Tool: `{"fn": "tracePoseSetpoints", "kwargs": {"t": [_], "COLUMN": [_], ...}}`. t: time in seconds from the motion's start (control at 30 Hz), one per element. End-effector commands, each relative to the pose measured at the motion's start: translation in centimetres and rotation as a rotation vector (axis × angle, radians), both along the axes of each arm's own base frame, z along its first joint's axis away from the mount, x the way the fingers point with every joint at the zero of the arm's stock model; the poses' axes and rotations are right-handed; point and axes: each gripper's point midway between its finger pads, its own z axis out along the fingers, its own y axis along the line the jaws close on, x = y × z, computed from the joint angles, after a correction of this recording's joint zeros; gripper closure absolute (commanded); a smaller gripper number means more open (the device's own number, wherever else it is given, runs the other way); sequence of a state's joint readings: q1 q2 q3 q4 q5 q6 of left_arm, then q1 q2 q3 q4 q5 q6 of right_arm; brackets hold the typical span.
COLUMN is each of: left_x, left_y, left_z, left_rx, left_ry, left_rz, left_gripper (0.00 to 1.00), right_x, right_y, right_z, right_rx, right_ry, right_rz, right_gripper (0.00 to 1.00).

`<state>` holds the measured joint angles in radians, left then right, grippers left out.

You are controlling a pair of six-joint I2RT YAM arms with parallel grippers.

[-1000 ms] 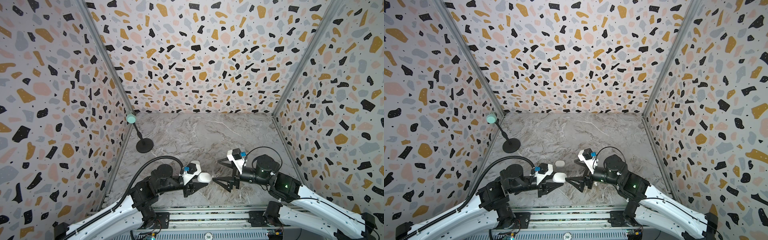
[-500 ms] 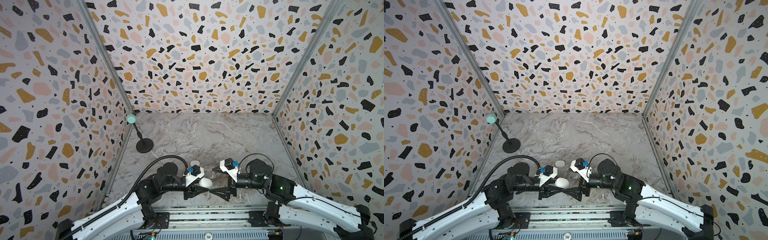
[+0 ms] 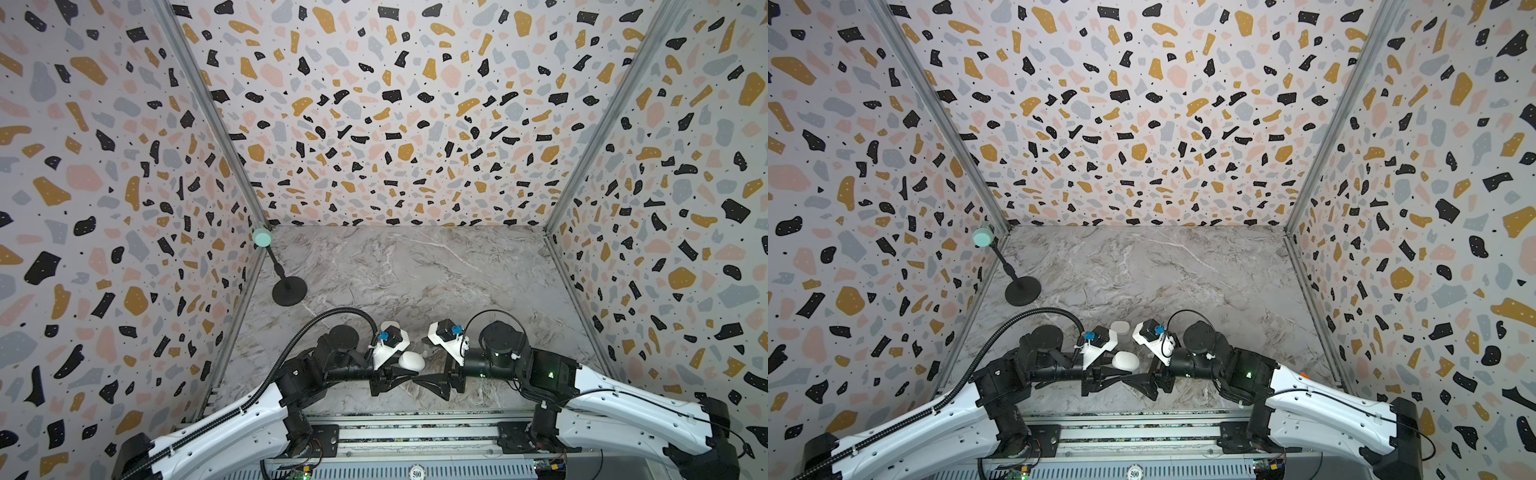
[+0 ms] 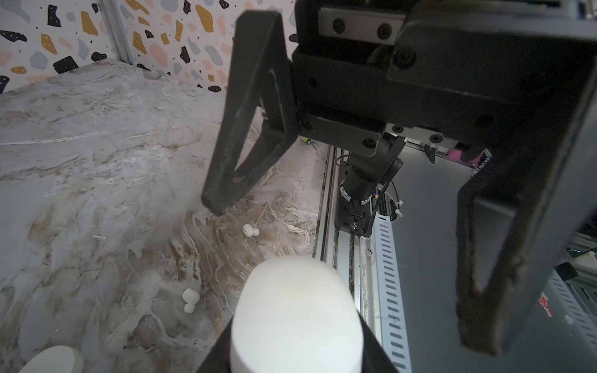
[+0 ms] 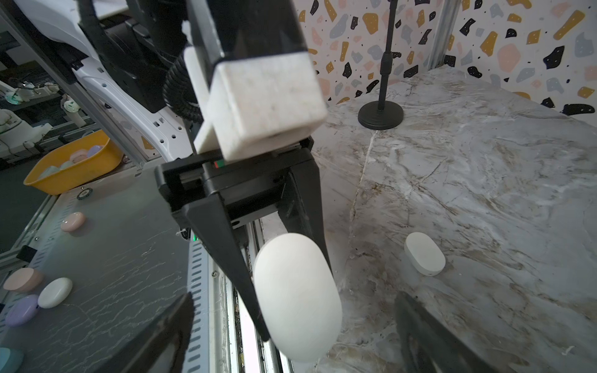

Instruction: Insert the wireless bluetooth earbuds into the charging case

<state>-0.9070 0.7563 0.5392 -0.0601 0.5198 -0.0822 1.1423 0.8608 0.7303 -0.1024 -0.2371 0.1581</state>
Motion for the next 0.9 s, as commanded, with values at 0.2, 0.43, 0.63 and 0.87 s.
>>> {"fn": "tracePoseSetpoints", "kwargs": {"t": [0.2, 0.43, 0.63, 0.87], "left_x": [-0.3, -1.0, -1.2, -1.4], "left_y": [1.6, 1.0, 1.1, 1.1], "left_z": [3.1, 2.5, 2.8, 3.0], "left_rx": [-0.15, -0.126, -0.134, -0.139], "left_ry": [-0.11, -0.072, -0.089, -0.091], "left_rz": [0.045, -0.017, -0.025, -0.036], "left_gripper": [1.0, 1.0, 1.0, 1.0], "right_x": [1.0, 1.1, 1.5, 1.6], "right_y": [-0.1, 0.2, -0.1, 0.1], "right_z": [-0.3, -0.7, -0.6, -1.0], "right_rx": [-0.013, -0.03, -0.028, -0.041], "right_ry": [-0.026, -0.023, -0.033, -0.027], "right_rz": [-0.055, -0.056, -0.083, -0.083], "right_gripper": [0.04, 0.05, 0.06, 0.06]}}
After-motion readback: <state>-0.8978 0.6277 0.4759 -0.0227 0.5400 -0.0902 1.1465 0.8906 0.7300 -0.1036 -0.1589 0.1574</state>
